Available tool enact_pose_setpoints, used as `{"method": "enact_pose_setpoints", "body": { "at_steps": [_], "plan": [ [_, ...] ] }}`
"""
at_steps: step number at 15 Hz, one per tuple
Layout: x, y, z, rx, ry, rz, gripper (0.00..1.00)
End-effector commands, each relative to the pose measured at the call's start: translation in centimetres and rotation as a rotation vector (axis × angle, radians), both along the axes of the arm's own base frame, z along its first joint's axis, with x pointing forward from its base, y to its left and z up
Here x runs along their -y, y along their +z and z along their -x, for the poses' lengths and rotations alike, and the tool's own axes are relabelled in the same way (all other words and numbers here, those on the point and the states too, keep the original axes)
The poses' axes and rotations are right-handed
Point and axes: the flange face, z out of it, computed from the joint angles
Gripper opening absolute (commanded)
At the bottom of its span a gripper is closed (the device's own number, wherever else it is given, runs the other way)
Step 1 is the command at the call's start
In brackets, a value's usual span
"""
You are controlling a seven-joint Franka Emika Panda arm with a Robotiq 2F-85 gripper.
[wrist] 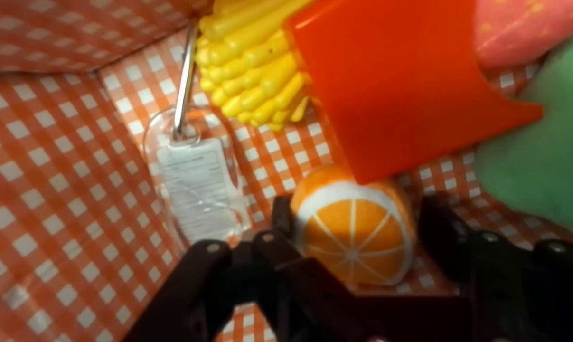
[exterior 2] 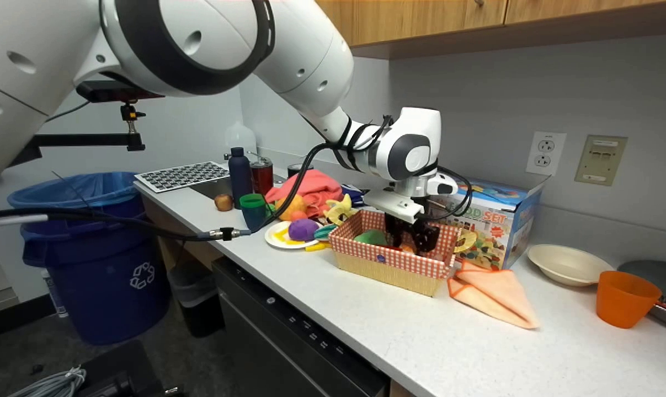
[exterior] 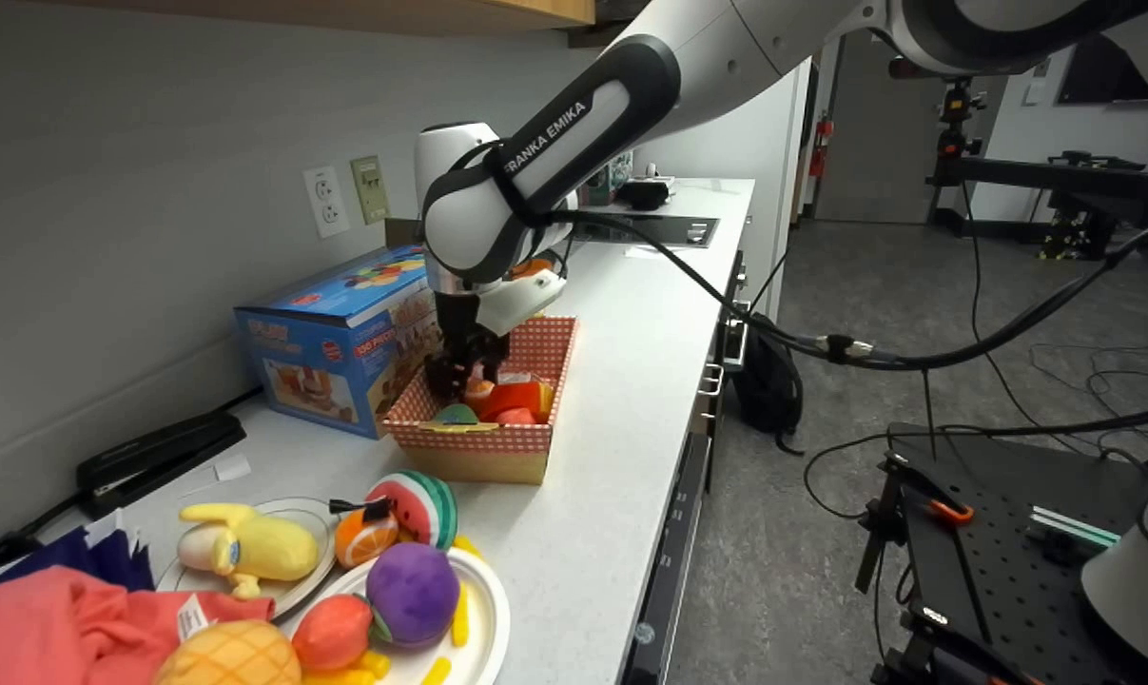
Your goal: Pick up the orange plush toy from the basket and put it on the counter
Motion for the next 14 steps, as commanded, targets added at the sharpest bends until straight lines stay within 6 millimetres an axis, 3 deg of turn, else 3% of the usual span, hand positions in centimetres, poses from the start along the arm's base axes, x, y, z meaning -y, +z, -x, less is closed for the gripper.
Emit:
{"method": "enact_pose_setpoints", "body": {
  "at_steps": [1, 3, 7, 14],
  "plan": [
    [0.2, -0.2, -0.7, 0.004, -0.032, -0.028, 0.40],
    [0.6, 0.2, -0.5, 0.009, -0.043, -0.027, 0.27],
    [1.2, 3.8, 0.7, 0.043, -0.086, -0.028, 0.03],
    [1.2, 14.1, 5.5, 0.106, -0.105, -0.092, 0.06]
  ]
}}
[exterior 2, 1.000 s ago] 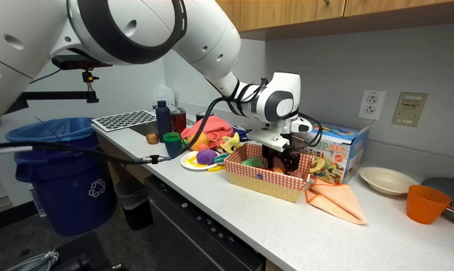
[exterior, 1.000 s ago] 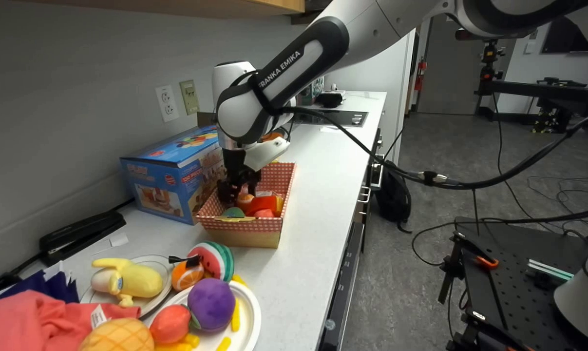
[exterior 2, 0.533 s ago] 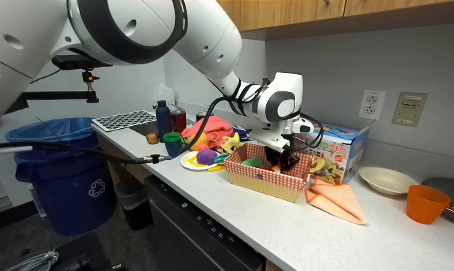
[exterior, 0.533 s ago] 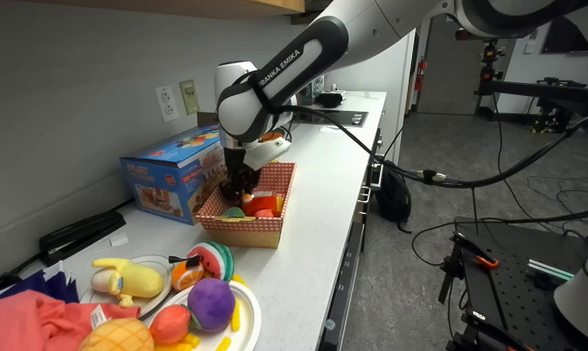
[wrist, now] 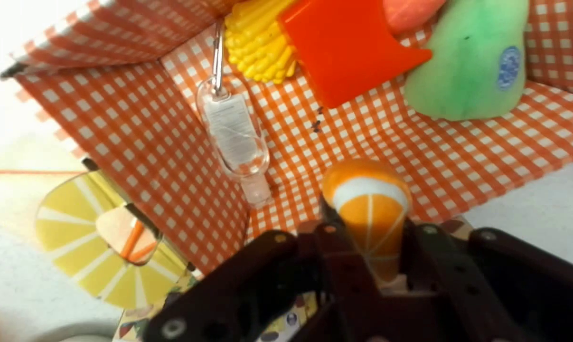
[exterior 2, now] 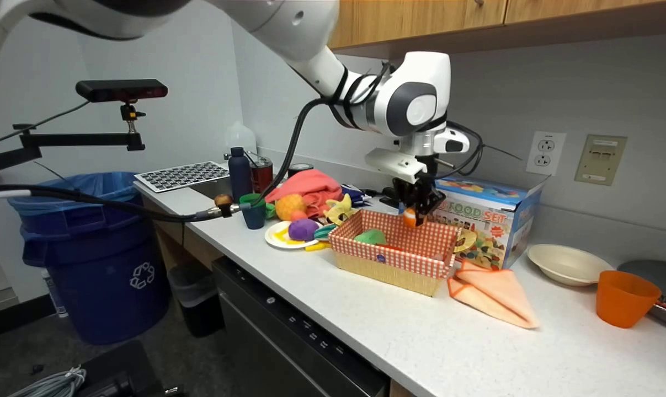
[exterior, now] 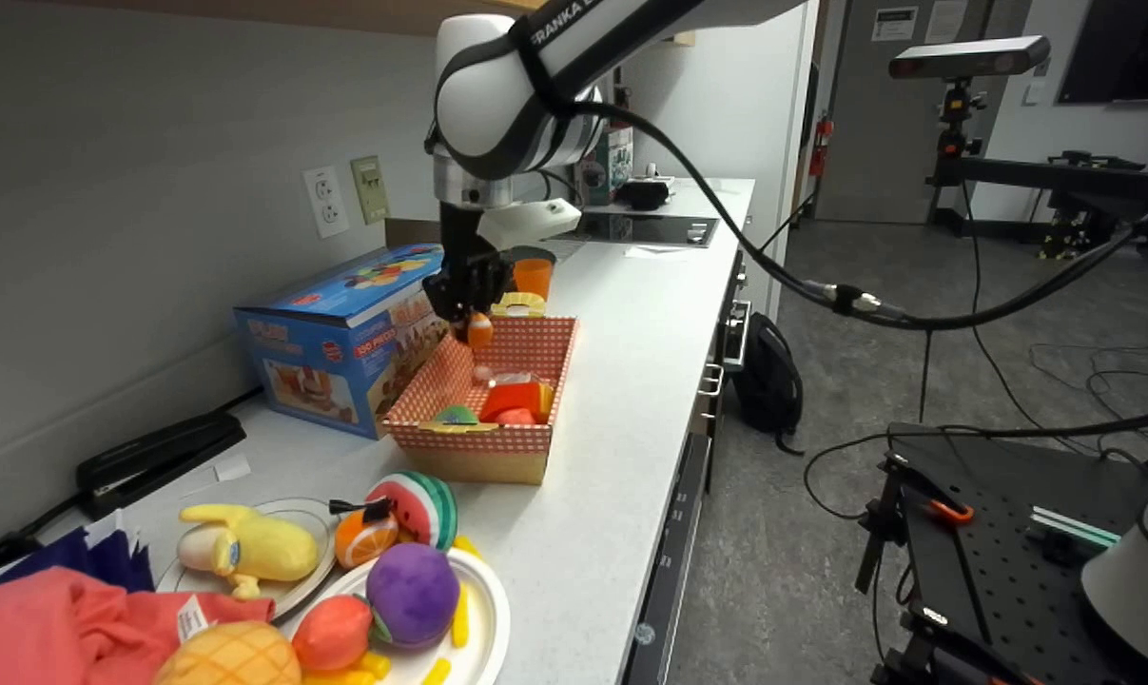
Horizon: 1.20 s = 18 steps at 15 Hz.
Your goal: Pick up the orange plush toy from the basket and put it on the counter
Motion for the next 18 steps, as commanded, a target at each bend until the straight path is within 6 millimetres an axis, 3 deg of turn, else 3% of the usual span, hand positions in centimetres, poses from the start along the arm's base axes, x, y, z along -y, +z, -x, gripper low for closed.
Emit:
{"method": "enact_pose_setpoints", "body": {
  "at_steps": [1, 5, 11, 14, 18],
  "plan": [
    [-0.7, 5.0, 4.3, 0.022, 0.002, -0.051, 0.06],
    [-3.7, 6.9, 8.0, 0.021, 0.042, -0.086, 0.06],
    [-10.2, 5.6, 11.7, -0.030, 0.144, -0.178, 0.06],
    [-13.4, 4.4, 12.3, -0.054, 0.209, -0.180, 0.06],
    [-15.7, 4.2, 11.2, -0.035, 0.281, -0.170, 0.06]
  ]
}}
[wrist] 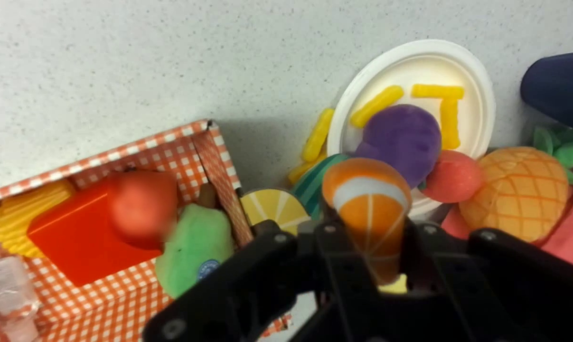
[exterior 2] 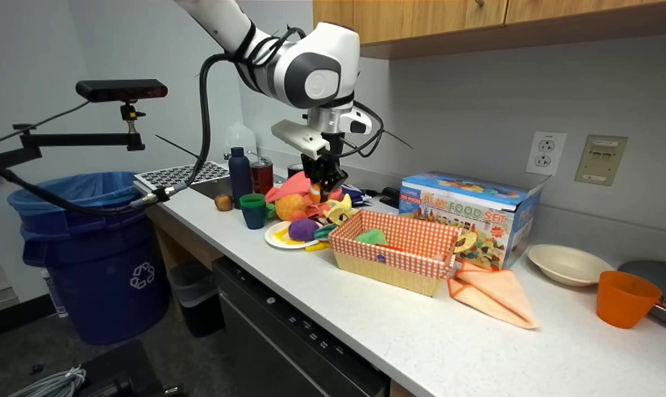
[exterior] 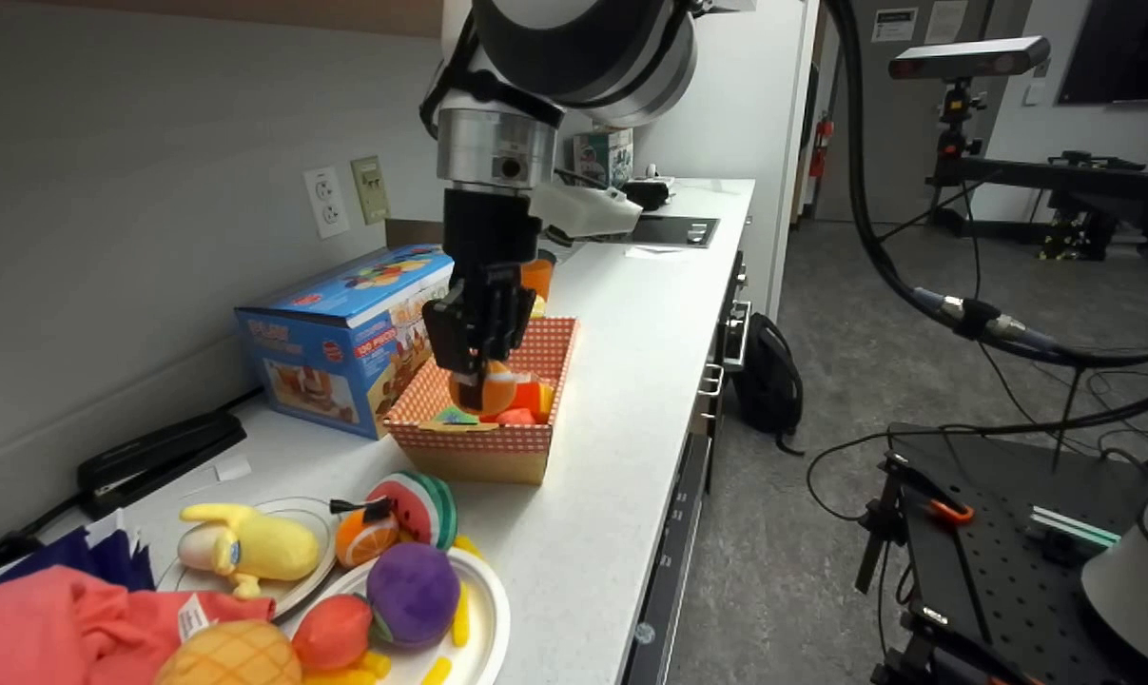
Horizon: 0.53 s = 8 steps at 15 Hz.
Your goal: Pick up the orange plush toy from the basket and put it on the counter
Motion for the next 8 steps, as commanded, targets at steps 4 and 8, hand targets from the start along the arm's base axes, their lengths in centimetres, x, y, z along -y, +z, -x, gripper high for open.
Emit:
{"method": "enact_pose_setpoints", "body": {
  "at_steps": [4, 8],
  "plan": [
    [-2.2, 0.1, -2.7, 0.054, 0.090, -0.014, 0.06],
    [-4.0, -0.5, -5.0, 0.073, 0.111, -0.025, 0.06]
  ]
}}
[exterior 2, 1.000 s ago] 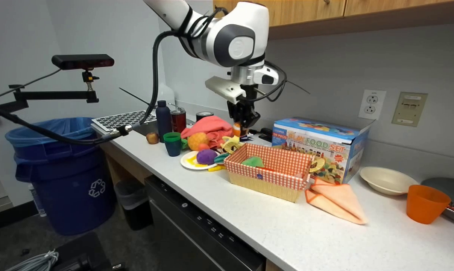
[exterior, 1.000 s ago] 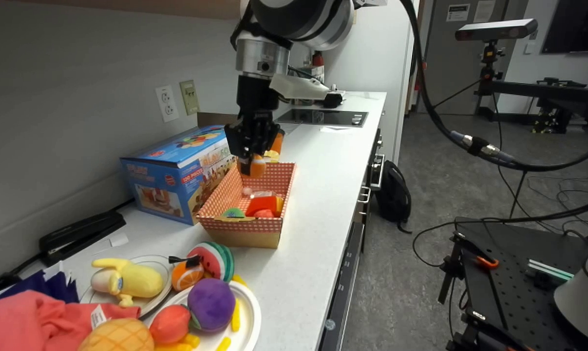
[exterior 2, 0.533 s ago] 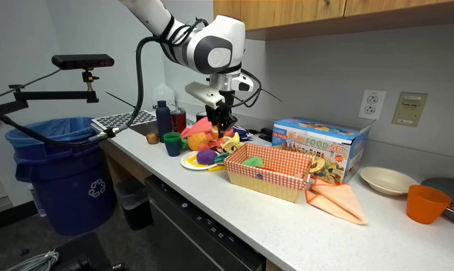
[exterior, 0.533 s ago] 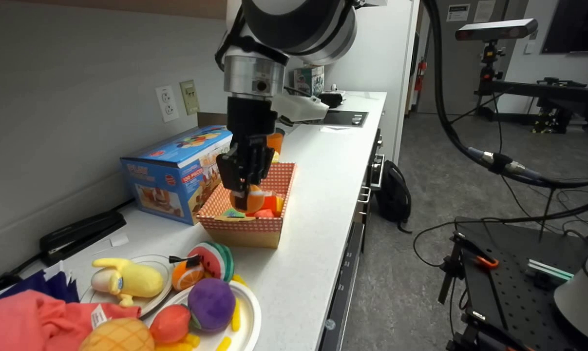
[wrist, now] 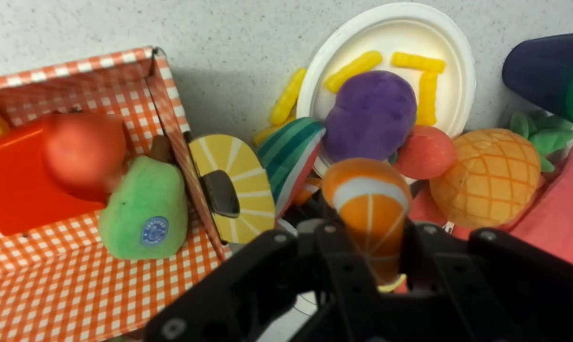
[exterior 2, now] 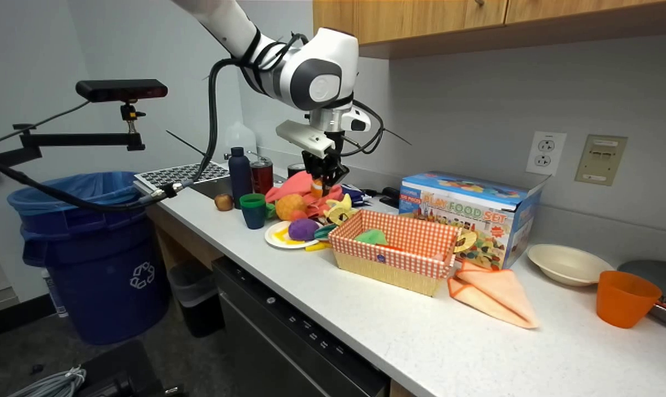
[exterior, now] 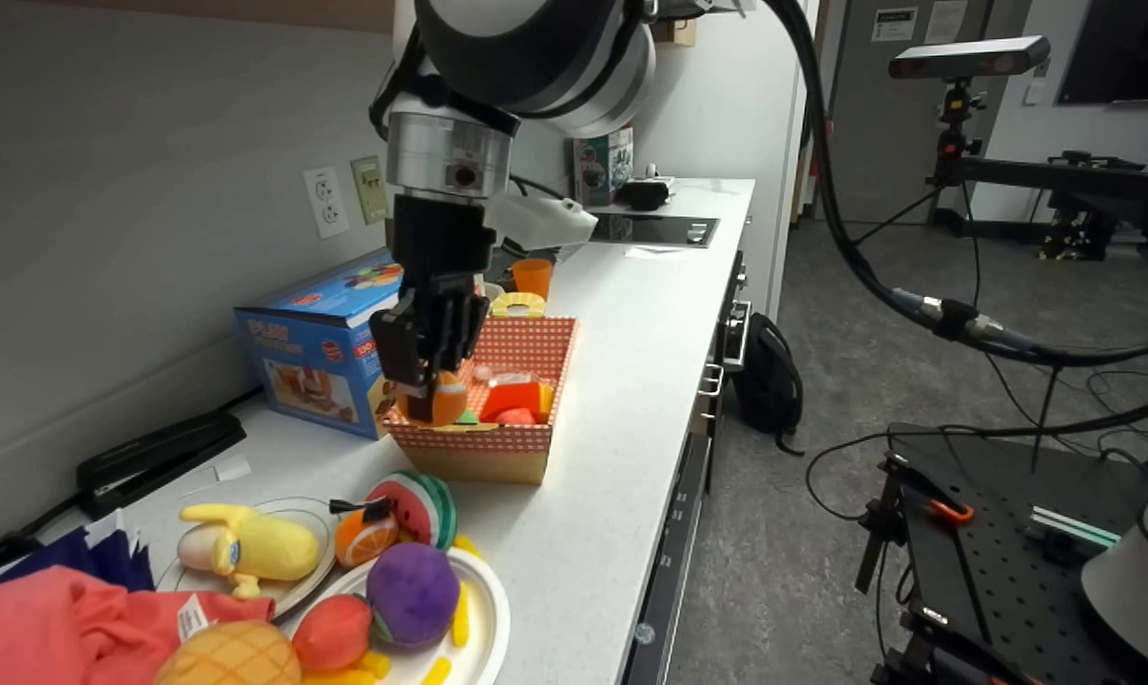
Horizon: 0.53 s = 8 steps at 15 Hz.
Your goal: Pick up the orange plush toy from the basket and put it on the counter
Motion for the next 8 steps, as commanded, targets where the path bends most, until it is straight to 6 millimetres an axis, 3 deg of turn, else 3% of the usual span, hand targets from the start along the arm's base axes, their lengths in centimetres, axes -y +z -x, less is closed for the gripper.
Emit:
{"method": "enact_pose_setpoints", "body": {
  "at_steps": [1, 5, 6, 7, 8],
  "plan": [
    [-2.1, -0.5, -2.7, 0.026, 0.037, -0.013, 0.06],
    [-3.6, -1.2, -3.6, 0.025, 0.061, -0.016, 0.06],
    [-3.8, -1.3, -3.7, 0.016, 0.060, -0.022, 0.32],
    [-4.0, -1.4, -3.7, 0.013, 0.068, -0.023, 0.48],
    [-4.1, -1.4, -3.8, 0.015, 0.072, -0.025, 0.54]
  ]
}}
